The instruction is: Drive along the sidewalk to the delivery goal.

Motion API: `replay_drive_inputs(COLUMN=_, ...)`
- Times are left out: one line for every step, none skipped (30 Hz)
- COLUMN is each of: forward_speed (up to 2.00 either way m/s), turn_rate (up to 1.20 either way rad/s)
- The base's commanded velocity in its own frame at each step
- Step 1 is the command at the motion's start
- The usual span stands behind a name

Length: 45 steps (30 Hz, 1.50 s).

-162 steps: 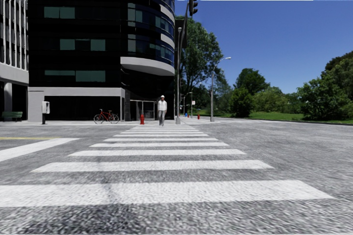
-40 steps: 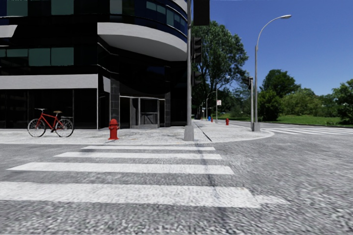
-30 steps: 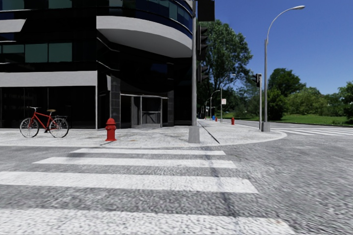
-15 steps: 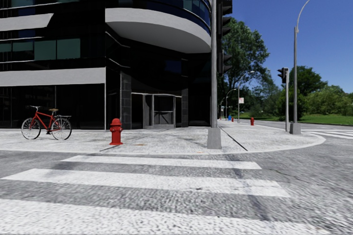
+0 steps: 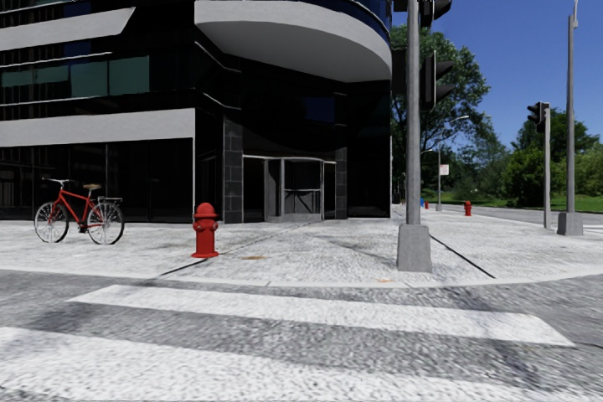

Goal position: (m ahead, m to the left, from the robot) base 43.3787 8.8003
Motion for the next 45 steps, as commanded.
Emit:
replay_drive_inputs(forward_speed=2.00, turn_rate=0.00)
replay_drive_inputs(forward_speed=2.00, turn_rate=0.00)
replay_drive_inputs(forward_speed=2.00, turn_rate=0.00)
replay_drive_inputs(forward_speed=2.00, turn_rate=0.00)
replay_drive_inputs(forward_speed=2.00, turn_rate=0.00)
replay_drive_inputs(forward_speed=2.00, turn_rate=0.00)
replay_drive_inputs(forward_speed=2.00, turn_rate=0.00)
replay_drive_inputs(forward_speed=2.00, turn_rate=0.00)
replay_drive_inputs(forward_speed=2.00, turn_rate=0.00)
replay_drive_inputs(forward_speed=2.00, turn_rate=0.00)
replay_drive_inputs(forward_speed=2.00, turn_rate=0.00)
replay_drive_inputs(forward_speed=2.00, turn_rate=0.00)
replay_drive_inputs(forward_speed=2.00, turn_rate=0.00)
replay_drive_inputs(forward_speed=2.00, turn_rate=0.00)
replay_drive_inputs(forward_speed=2.00, turn_rate=0.00)
replay_drive_inputs(forward_speed=2.00, turn_rate=0.00)
replay_drive_inputs(forward_speed=2.00, turn_rate=0.00)
replay_drive_inputs(forward_speed=2.00, turn_rate=0.00)
replay_drive_inputs(forward_speed=2.00, turn_rate=0.00)
replay_drive_inputs(forward_speed=2.00, turn_rate=0.00)
replay_drive_inputs(forward_speed=2.00, turn_rate=0.00)
replay_drive_inputs(forward_speed=2.00, turn_rate=0.00)
replay_drive_inputs(forward_speed=2.00, turn_rate=0.00)
replay_drive_inputs(forward_speed=2.00, turn_rate=0.00)
replay_drive_inputs(forward_speed=2.00, turn_rate=0.00)
replay_drive_inputs(forward_speed=2.00, turn_rate=0.00)
replay_drive_inputs(forward_speed=2.00, turn_rate=0.00)
replay_drive_inputs(forward_speed=2.00, turn_rate=0.00)
replay_drive_inputs(forward_speed=2.00, turn_rate=0.00)
replay_drive_inputs(forward_speed=2.00, turn_rate=0.00)
replay_drive_inputs(forward_speed=2.00, turn_rate=0.00)
replay_drive_inputs(forward_speed=2.00, turn_rate=0.00)
replay_drive_inputs(forward_speed=2.00, turn_rate=0.00)
replay_drive_inputs(forward_speed=2.00, turn_rate=0.00)
replay_drive_inputs(forward_speed=2.00, turn_rate=0.00)
replay_drive_inputs(forward_speed=2.00, turn_rate=0.00)
replay_drive_inputs(forward_speed=2.00, turn_rate=0.00)
replay_drive_inputs(forward_speed=2.00, turn_rate=0.00)
replay_drive_inputs(forward_speed=1.93, turn_rate=0.00)
replay_drive_inputs(forward_speed=1.78, turn_rate=0.00)
replay_drive_inputs(forward_speed=1.73, turn_rate=0.00)
replay_drive_inputs(forward_speed=1.69, turn_rate=0.00)
replay_drive_inputs(forward_speed=1.66, turn_rate=0.00)
replay_drive_inputs(forward_speed=1.66, turn_rate=0.00)
replay_drive_inputs(forward_speed=1.65, turn_rate=0.00)
